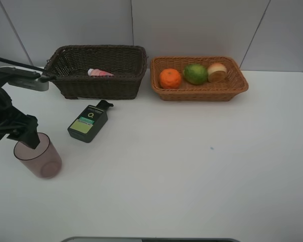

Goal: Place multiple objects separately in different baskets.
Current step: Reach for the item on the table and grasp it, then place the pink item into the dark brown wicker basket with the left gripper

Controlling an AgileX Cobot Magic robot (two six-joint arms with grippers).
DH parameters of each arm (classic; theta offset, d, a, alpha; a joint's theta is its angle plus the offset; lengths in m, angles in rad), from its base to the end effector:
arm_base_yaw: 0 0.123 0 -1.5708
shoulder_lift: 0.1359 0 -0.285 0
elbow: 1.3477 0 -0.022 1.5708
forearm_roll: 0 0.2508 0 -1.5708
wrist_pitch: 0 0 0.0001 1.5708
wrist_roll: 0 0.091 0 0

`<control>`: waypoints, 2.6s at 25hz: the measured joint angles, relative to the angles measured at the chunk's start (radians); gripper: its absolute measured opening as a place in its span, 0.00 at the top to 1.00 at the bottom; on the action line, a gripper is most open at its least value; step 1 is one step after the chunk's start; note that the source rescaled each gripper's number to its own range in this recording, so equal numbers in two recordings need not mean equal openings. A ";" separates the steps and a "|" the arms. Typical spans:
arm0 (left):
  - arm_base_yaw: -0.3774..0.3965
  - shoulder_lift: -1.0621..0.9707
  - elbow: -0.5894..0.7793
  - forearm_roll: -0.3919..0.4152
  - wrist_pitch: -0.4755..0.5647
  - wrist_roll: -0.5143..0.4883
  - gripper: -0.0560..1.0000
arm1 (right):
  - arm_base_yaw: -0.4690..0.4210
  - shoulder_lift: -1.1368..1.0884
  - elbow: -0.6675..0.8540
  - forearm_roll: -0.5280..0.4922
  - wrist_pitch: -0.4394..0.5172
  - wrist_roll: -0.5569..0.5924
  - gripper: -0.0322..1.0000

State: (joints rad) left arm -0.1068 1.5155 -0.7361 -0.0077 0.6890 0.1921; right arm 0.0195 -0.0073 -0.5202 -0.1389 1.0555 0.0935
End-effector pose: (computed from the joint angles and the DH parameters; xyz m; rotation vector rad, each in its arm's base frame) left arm 0.2457 -0.0268 0.1746 0.4315 2.9202 0.0039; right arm -0.0084 -0.0111 0.2839 0.0824 2.0036 -0.0929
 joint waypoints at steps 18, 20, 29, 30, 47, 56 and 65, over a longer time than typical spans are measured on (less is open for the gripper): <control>0.000 0.120 0.098 0.018 -0.199 0.003 0.03 | 0.000 0.000 0.000 0.000 0.000 0.000 0.07; 0.000 0.126 0.098 0.018 -0.209 0.003 0.11 | 0.000 0.000 0.000 0.000 0.000 0.000 0.07; 0.000 0.128 0.098 0.018 -0.213 0.003 0.95 | 0.000 0.000 0.000 0.000 0.000 0.000 0.07; 0.000 0.128 0.098 0.018 -0.213 0.003 0.94 | 0.000 0.000 0.000 0.000 0.000 0.000 0.07; 0.000 0.128 0.098 0.018 -0.215 0.003 0.94 | 0.000 0.000 0.000 0.000 0.000 0.000 0.07; 0.000 0.040 0.069 0.018 -0.170 -0.010 0.94 | 0.000 0.000 0.000 0.000 0.000 0.000 0.07; 0.000 0.016 -0.229 0.030 0.030 -0.126 0.94 | 0.000 0.000 0.000 0.000 0.000 0.000 0.07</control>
State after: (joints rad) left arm -0.1068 1.5317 -0.9649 0.0219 0.7189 0.0663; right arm 0.0195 -0.0073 -0.5202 -0.1389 1.0555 0.0935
